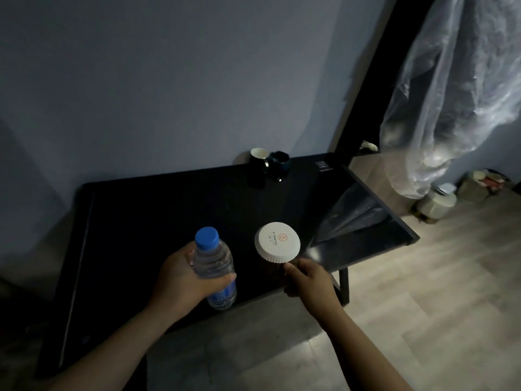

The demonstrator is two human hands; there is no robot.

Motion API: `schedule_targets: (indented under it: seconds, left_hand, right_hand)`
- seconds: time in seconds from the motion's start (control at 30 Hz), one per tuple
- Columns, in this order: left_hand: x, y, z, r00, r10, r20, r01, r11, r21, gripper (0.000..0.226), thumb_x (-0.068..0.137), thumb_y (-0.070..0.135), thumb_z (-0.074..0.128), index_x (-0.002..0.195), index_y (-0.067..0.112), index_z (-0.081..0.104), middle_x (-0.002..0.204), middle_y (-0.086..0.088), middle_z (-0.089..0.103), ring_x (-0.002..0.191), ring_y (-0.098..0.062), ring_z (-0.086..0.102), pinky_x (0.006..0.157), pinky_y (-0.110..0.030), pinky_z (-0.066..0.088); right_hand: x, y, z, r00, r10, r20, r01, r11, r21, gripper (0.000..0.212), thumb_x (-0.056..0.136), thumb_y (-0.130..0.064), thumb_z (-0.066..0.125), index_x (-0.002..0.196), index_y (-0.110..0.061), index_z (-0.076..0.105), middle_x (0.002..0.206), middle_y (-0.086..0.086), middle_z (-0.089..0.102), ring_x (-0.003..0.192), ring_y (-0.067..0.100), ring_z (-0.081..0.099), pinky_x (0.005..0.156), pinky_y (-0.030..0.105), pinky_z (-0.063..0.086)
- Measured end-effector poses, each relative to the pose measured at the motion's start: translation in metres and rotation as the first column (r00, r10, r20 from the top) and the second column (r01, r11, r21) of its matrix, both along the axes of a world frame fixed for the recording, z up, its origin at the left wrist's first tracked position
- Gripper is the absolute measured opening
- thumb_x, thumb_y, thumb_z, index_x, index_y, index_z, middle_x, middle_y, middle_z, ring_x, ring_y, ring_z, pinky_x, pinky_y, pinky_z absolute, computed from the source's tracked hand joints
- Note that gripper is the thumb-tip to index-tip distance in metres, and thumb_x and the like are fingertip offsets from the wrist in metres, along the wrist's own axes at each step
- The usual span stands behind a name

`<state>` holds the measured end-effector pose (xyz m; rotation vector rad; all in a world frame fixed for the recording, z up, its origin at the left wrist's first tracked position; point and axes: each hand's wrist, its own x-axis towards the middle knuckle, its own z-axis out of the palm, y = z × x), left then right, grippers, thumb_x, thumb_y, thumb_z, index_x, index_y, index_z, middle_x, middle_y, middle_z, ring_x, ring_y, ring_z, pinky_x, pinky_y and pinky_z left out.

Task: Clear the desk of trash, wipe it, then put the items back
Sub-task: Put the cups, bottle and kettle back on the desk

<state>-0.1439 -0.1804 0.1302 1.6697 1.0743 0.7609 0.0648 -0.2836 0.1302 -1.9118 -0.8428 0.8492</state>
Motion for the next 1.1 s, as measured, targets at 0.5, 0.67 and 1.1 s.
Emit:
schedule_targets:
  seconds: [0.5,0.67,1.1]
  left_hand:
    - [-0.027,0.093,0.0,0.977,0.196,0.088,-0.186,0.976,-0.112,0.046,0.053,0.016,0.093,0.088,0.026,0.065,0.091,0.014,0.073,0.085,-0.006,0.07,0.079,-0.034,0.055]
    - [-0.006,0.144,0.006,0.956,0.273,0.109,-0.257,0.956,-0.145,0.046,0.049,0.023,0.093,0.087,0.024,0.068,0.088,0.011,0.074,0.081,-0.005,0.07,0.073,-0.028,0.052]
    - [0.072,0.247,-0.008,0.909,0.412,0.065,-0.404,0.909,-0.102,0.043,0.055,0.014,0.091,0.088,0.028,0.066,0.088,0.014,0.074,0.083,-0.007,0.07,0.076,-0.031,0.054]
  right_hand:
    - [-0.002,0.138,0.003,0.985,0.16,-0.068,-0.162,0.987,-0.017,0.02,0.098,-0.022,0.052,0.092,-0.007,0.065,0.078,0.007,0.065,0.06,0.013,0.062,0.05,0.017,0.05]
    - [0.024,0.195,-0.002,0.974,0.201,-0.109,-0.203,0.979,-0.007,0.022,0.097,-0.022,0.053,0.085,-0.008,0.065,0.069,0.005,0.064,0.052,0.011,0.06,0.051,0.021,0.05]
    - [0.113,0.329,-0.014,0.933,0.34,-0.12,-0.346,0.938,-0.032,0.017,0.098,-0.022,0.051,0.093,-0.013,0.064,0.078,0.003,0.066,0.052,0.001,0.062,0.048,0.014,0.048]
